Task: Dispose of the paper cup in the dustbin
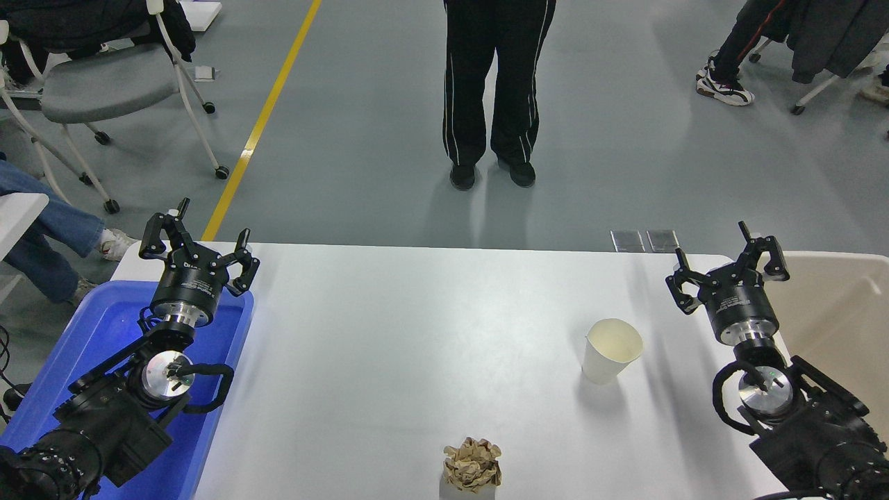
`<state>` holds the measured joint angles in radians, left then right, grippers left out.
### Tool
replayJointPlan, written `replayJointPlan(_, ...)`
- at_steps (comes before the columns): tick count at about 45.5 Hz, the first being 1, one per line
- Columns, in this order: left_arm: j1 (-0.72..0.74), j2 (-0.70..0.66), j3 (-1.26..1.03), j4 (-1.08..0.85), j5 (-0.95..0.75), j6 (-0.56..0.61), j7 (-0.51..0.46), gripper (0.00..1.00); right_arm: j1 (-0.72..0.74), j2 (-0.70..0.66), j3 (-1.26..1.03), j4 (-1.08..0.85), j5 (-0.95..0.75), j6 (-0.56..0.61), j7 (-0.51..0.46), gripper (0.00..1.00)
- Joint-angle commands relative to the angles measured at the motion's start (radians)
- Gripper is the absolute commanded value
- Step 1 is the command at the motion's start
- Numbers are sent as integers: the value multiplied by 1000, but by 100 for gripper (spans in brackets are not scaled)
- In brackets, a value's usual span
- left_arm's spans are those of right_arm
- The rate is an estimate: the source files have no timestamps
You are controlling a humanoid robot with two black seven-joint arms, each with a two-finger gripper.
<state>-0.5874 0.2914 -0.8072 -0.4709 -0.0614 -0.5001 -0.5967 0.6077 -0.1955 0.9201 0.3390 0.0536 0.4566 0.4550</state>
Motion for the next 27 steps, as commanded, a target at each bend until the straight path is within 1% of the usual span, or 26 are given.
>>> replayJointPlan(1,0,2,-1,0,-2,0,5,100,0,-1,0,0,0,-1,1,100)
replayJointPlan(27,0,0,-1,0,0,0,0,100,0,-7,0,0,0,7,1,100)
